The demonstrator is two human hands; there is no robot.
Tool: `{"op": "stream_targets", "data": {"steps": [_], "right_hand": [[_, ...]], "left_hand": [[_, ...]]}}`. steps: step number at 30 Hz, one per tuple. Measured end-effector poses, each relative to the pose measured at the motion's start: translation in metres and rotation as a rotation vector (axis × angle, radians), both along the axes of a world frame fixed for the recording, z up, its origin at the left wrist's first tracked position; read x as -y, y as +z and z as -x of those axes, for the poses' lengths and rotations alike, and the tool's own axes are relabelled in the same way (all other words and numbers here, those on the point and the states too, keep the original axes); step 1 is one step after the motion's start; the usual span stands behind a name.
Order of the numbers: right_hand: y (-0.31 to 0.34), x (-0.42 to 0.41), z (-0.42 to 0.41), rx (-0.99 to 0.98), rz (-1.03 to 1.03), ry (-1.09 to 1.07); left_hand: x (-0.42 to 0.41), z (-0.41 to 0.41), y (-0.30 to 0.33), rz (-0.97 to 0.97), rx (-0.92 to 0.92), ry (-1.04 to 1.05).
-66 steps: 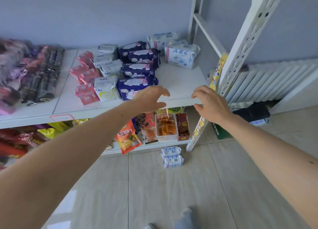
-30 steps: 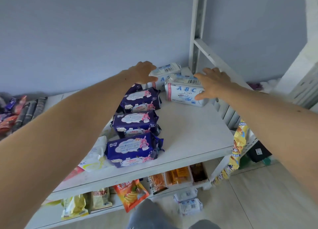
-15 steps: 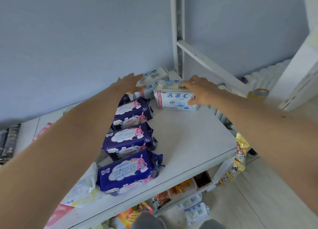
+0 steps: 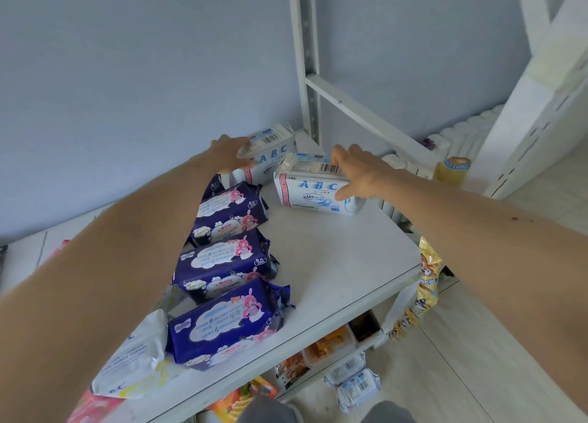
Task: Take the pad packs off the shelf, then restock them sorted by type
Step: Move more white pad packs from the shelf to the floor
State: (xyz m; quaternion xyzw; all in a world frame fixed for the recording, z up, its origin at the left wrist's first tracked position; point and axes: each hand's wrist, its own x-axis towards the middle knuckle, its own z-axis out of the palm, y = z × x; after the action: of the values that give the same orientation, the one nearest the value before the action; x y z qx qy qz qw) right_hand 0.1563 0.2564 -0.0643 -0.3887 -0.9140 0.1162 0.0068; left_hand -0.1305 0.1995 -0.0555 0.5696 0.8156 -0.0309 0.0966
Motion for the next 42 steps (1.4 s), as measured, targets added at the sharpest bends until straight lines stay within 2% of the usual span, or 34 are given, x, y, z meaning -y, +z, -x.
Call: {"op": "stream_targets", "data": {"steps": [6,13,18,23,30,36,42], "right_hand": [[0.013,0.003,-0.008,-0.034,0.015,-0.027],[0.046,0.012,-0.011,-0.112,-0.048,-0.039],[0.090,0.021,-0.013,-0.153,-0.059,0.053],[0.132,0.034,-0.018,-0.159,-0.036,0.226],[0.151,0.061,-0.037,-0.184,-0.004,0.368],[0.147,0.104,-0.059,-0.189,0.053,0.451],[0.132,0.186,-0.094,-0.245,0.151,0.495]], "left_hand": [[0.002,0.003,0.029,-0.111,0.068,0.043],[0.025,-0.014,0.086,-0.289,0.258,0.076],[0.056,-0.032,0.127,-0.423,0.242,0.125],[0.095,-0.055,0.156,-0.473,0.232,0.098],[0.150,-0.084,0.165,-0.504,0.349,0.042],[0.209,-0.112,0.162,-0.466,0.335,-0.001],[0.289,-0.147,0.139,-0.430,0.311,-0.036]]}}
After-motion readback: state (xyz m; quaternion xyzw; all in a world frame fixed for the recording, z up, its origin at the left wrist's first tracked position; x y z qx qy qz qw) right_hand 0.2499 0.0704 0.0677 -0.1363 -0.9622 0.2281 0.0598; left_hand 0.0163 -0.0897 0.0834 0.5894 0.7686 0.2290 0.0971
